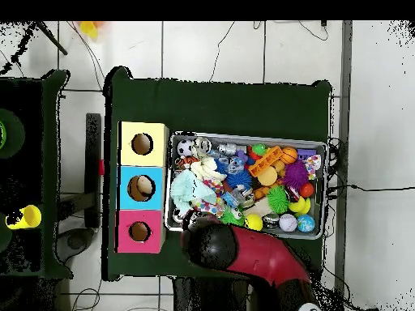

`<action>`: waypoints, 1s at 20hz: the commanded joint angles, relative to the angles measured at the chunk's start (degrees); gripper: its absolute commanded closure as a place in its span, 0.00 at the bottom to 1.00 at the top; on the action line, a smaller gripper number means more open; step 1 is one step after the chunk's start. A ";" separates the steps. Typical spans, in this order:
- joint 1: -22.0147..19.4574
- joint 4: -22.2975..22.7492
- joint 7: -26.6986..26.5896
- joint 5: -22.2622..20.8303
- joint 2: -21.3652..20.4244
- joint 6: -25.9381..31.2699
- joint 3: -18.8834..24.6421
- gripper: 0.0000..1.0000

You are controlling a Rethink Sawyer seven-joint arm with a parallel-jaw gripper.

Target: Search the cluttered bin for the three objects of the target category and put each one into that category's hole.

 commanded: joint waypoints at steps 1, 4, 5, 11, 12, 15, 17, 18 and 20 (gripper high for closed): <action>-9.15 -5.51 -15.96 -8.97 5.20 -0.88 13.94 1.00; -11.54 -5.49 -14.10 -11.17 5.92 -1.09 16.89 1.00; -12.04 -5.44 -13.35 -11.85 6.26 -1.52 17.60 1.00; -14.38 -5.36 -10.09 -15.83 7.61 -3.95 21.20 1.00; -14.48 -5.45 -9.54 -16.58 7.61 -4.27 21.44 1.00; -14.73 -5.54 -7.33 -17.99 7.53 -4.44 22.03 0.00; -14.70 -5.83 -6.67 -18.44 7.61 -4.19 22.21 0.00; -14.73 -6.15 -6.43 -18.58 7.76 -3.61 22.44 0.00; -14.66 -7.11 -6.41 -18.92 8.03 -2.11 22.87 0.00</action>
